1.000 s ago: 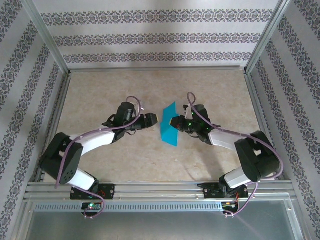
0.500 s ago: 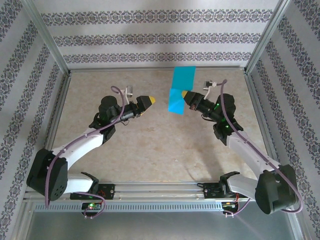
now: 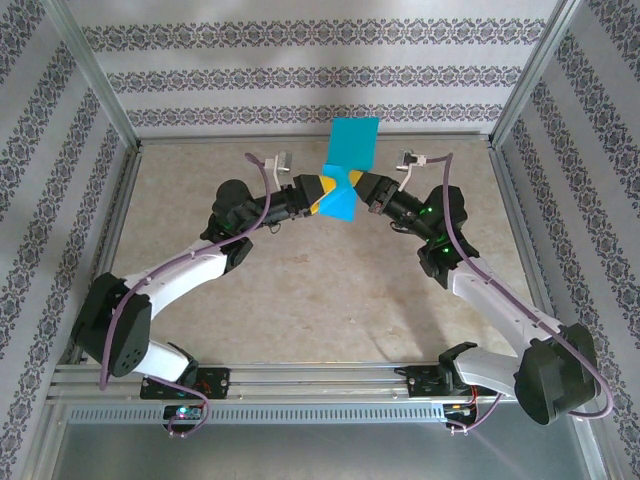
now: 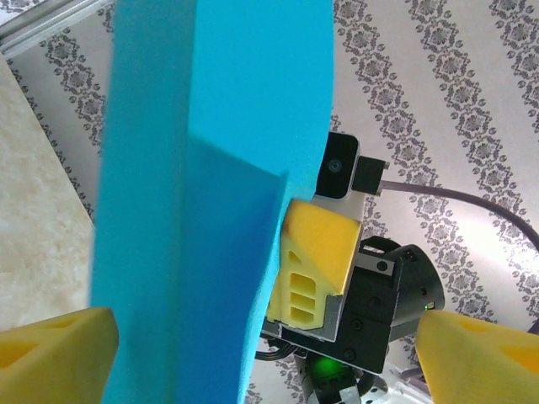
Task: Fold a paper plane with a square sheet of paper (fold left side to right side)
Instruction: Turn over the paper at the center of the table.
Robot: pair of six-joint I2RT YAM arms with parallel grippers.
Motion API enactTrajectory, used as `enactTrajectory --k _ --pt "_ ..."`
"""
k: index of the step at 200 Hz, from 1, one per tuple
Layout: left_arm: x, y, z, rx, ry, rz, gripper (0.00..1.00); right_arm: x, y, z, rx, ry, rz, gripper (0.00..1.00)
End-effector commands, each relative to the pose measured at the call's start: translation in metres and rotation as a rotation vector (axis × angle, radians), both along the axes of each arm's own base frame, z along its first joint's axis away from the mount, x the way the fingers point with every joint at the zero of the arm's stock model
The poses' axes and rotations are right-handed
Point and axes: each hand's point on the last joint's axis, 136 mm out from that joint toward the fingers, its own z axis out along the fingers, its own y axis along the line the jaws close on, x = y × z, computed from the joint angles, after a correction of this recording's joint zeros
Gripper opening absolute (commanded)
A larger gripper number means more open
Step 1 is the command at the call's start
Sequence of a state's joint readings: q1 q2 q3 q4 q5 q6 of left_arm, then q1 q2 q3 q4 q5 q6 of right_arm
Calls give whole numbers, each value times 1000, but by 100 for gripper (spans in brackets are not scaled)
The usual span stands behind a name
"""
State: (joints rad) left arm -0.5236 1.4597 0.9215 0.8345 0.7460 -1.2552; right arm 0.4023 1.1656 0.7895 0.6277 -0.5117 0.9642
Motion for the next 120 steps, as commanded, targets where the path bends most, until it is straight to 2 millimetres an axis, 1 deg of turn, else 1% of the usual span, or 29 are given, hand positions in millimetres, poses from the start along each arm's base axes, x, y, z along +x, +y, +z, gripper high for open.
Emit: enactTrajectory --k 1,9,31,51,84,107,120 --pt "-7 -5 27 -72 -72 -40 85 0 -1 27 53 -75 -22 0" --pt "-6 -6 26 -71 -68 -41 81 1 -2 26 53 -75 -31 0" --pt "-4 -8 23 -78 -57 -43 65 1 -2 26 49 -79 -35 0" --pt "-4 -8 23 -80 -58 -48 52 2 -2 22 45 -74 -38 0" --pt "-3 -8 21 -73 -54 -41 34 5 -3 16 39 -56 -47 0" --pt "-3 -7 19 -64 -51 -32 19 4 -4 13 32 -52 -51 4" --pt "-3 -7 17 -52 -48 -28 13 4 -5 12 29 -50 -53 8"
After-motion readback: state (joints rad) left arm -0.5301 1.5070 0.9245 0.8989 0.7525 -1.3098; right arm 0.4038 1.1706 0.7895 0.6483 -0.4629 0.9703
